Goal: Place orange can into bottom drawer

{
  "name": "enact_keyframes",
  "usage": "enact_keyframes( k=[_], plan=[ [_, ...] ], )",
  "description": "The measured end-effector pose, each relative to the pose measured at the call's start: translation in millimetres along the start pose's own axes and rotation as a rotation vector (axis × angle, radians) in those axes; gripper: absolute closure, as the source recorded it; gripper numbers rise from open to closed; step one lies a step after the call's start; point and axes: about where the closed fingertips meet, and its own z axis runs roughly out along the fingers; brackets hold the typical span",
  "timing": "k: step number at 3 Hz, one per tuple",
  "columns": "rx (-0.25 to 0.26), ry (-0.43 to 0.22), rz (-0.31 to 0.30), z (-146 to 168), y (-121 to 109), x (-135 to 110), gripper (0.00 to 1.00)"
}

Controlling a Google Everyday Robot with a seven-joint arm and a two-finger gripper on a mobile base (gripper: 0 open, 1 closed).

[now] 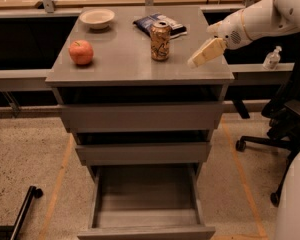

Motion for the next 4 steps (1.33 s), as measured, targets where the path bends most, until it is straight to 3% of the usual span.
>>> enact_keyframes(
  k=[1, 2, 4],
  plan=[
    [0.031, -0.028, 0.058, 2.9, -2.9, 0.6, 0.00],
    [0.062, -0.115, 0.072, 30.4, -16.6, -22.6, 0.00],
    [0.053, -0.196, 0.075, 95.1, -39.6, -46.8, 0.00]
  ],
)
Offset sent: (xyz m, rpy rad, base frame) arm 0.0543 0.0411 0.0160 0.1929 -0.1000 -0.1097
